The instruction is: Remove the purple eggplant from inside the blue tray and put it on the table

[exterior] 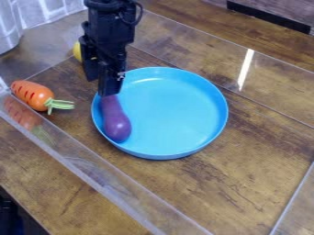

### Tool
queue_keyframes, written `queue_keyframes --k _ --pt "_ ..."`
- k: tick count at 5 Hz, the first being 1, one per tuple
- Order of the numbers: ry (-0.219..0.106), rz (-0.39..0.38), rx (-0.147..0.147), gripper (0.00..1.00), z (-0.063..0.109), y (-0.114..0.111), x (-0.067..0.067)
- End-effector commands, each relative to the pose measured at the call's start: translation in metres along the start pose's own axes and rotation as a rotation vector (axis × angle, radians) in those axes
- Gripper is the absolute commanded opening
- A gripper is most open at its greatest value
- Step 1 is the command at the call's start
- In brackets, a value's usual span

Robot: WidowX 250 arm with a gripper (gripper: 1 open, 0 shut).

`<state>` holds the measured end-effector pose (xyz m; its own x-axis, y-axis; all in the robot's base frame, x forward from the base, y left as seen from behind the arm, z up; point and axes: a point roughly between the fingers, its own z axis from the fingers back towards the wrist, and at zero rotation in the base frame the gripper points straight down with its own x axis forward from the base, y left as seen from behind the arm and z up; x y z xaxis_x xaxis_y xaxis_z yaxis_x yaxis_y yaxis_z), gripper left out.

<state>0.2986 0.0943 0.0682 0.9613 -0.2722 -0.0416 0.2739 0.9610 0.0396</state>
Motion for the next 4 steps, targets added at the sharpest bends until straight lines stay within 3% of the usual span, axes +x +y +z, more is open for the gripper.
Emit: queue_keyframes --k 1,4 --pt "-0.024 -0.018 0.025 0.00 0.009 0.000 0.004" --pt "-0.006 -0.010 0.046 0.00 0.016 0.016 -0.002"
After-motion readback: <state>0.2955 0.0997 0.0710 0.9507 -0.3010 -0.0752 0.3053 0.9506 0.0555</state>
